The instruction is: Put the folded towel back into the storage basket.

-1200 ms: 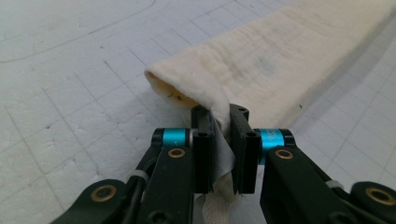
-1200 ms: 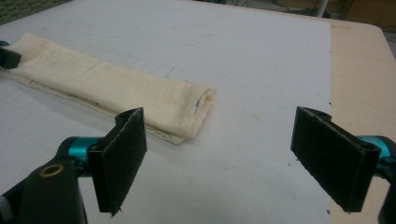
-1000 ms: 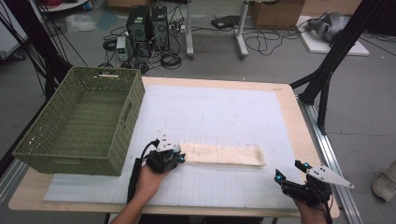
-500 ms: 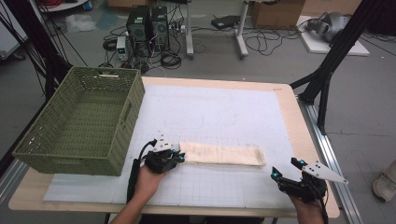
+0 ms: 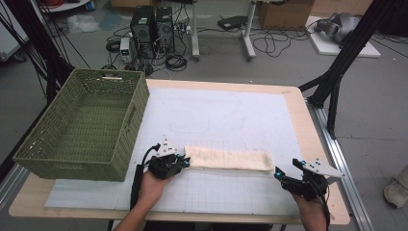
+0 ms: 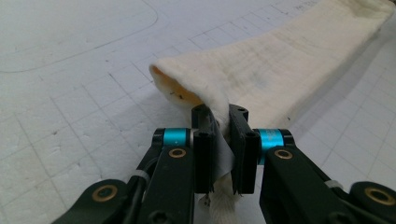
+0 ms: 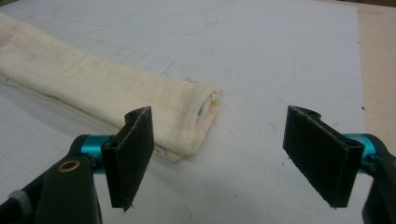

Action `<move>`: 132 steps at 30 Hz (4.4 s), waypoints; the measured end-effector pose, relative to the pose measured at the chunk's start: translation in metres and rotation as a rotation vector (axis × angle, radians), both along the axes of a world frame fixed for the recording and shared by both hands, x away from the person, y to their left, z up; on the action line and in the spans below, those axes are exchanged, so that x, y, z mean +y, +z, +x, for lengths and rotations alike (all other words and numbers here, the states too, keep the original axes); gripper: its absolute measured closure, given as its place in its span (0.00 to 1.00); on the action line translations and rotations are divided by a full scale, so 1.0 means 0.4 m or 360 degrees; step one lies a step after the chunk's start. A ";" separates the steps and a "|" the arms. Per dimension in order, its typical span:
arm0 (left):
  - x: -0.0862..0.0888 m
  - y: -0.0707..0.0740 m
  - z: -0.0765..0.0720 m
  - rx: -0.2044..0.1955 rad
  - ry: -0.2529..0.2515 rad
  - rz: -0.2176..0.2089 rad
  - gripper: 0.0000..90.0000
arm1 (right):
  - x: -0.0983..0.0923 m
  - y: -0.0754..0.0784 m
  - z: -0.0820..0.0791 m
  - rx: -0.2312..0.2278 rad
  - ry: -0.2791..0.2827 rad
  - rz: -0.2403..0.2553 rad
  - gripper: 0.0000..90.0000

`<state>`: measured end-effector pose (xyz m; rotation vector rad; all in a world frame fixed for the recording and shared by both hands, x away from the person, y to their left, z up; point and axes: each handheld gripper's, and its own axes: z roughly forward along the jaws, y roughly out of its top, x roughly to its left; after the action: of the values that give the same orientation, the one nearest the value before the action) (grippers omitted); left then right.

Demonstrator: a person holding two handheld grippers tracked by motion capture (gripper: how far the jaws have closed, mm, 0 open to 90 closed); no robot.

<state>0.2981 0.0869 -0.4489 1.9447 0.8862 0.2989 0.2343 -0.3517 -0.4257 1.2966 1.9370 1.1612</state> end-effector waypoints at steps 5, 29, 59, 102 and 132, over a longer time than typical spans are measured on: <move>0.003 -0.002 0.001 0.0012 0.0003 -0.0010 0.90 | -0.005 -0.006 0.013 0.0035 -0.0029 0.0019 0.30; 0.006 -0.002 -0.002 0.0007 0.0004 -0.0005 0.90 | 0.081 -0.062 0.096 0.0291 0.0124 -0.0062 0.63; 0.016 0.017 -0.011 -0.0063 -0.0008 -0.0015 0.90 | 0.078 -0.051 0.089 0.0296 0.0198 0.0004 0.91; 0.088 0.159 -0.073 -0.0377 -0.0101 -0.0243 0.91 | 0.046 0.081 0.089 -0.0203 0.0455 0.0193 0.91; 0.183 0.258 -0.099 -0.0532 0.0056 -0.0320 0.91 | 0.205 0.244 0.326 -0.0277 0.0560 0.0045 0.91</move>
<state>0.2585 0.1600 -0.3456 1.6347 0.7015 0.5188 0.3649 -0.2696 -0.3280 0.8532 2.0745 1.4218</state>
